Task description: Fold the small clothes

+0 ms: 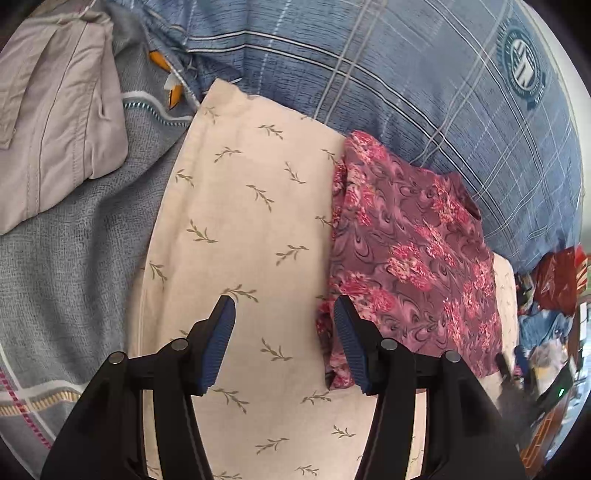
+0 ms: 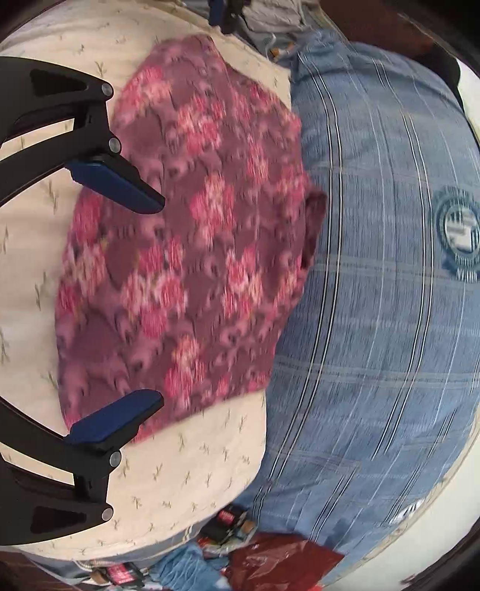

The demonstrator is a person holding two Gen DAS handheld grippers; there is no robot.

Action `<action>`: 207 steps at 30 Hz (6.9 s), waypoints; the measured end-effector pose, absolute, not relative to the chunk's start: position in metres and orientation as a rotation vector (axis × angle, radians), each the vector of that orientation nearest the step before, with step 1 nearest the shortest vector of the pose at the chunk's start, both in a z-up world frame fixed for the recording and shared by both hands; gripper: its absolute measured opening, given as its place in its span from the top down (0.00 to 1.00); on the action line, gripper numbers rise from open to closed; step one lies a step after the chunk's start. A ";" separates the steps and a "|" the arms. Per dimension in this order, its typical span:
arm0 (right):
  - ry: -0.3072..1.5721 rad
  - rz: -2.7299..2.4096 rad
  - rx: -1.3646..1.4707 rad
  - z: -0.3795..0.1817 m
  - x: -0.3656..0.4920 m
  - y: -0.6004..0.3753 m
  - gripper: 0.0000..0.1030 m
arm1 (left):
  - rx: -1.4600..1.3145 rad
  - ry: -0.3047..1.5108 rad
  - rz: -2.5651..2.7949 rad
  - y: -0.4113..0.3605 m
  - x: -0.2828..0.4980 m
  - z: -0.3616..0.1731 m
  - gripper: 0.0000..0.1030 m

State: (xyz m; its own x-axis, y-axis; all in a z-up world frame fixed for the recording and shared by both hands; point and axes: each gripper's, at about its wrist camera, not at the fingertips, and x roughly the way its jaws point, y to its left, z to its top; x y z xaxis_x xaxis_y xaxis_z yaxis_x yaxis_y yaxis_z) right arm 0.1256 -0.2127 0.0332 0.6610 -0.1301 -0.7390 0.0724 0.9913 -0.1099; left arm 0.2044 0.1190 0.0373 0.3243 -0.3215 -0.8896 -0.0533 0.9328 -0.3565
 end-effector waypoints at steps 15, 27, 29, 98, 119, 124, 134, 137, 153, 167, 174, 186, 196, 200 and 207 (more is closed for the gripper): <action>0.737 0.171 -0.683 -0.024 0.131 0.008 0.08 | -0.406 1.294 -0.239 0.111 0.251 0.023 0.47; 0.576 0.106 -0.631 -0.011 0.147 0.015 0.81 | -0.388 1.377 -0.353 0.066 0.302 0.016 0.46; 0.550 0.100 -0.608 -0.007 0.142 0.010 0.82 | -0.376 1.395 -0.371 0.054 0.310 0.014 0.45; 0.769 0.331 -0.250 0.006 0.117 -0.050 0.31 | -0.388 1.213 -0.568 0.119 0.181 0.077 0.79; 0.463 0.266 -0.661 -0.003 0.136 0.047 0.93 | -0.356 1.395 -0.516 0.063 0.292 0.035 0.38; 0.443 0.282 -0.644 0.000 0.127 0.041 0.94 | -0.222 1.405 -0.486 0.016 0.298 0.037 0.93; 0.437 0.229 -0.275 0.049 0.117 -0.064 0.94 | -0.099 1.231 -0.554 -0.076 0.267 0.121 0.94; 0.445 0.193 -0.131 0.062 0.115 -0.117 0.94 | -0.032 1.202 -0.584 -0.131 0.260 0.133 0.94; 0.692 0.046 0.727 -0.022 0.109 -0.373 0.94 | 0.139 1.294 -0.700 -0.352 0.237 0.083 0.91; 0.542 0.087 0.820 0.032 0.123 -0.436 0.47 | -0.176 1.227 -0.503 -0.144 0.265 0.073 0.51; 0.909 0.174 0.696 -0.007 0.275 -0.412 0.47 | -0.220 1.271 -0.559 -0.133 0.235 0.035 0.51; 0.895 0.082 0.665 -0.015 0.287 -0.434 0.94 | -0.100 1.279 -0.563 -0.144 0.211 0.020 0.50; 0.856 0.188 0.739 -0.005 0.189 -0.437 0.38 | -0.053 1.256 -0.549 -0.130 0.179 0.026 0.50; 0.885 0.239 0.610 -0.007 0.172 -0.416 0.90 | -0.054 1.293 -0.542 -0.138 0.164 0.018 0.50; 0.896 0.185 0.646 -0.032 0.153 -0.427 0.80 | -0.095 1.306 -0.536 -0.118 0.147 0.027 0.51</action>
State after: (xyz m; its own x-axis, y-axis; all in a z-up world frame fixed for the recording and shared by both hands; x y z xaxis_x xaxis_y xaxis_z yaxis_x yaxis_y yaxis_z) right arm 0.1527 -0.4268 -0.0323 0.6234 0.4092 -0.6663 0.1116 0.7969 0.5937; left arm 0.1469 -0.1177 0.0274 0.1592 -0.4264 -0.8904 0.3217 0.8751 -0.3615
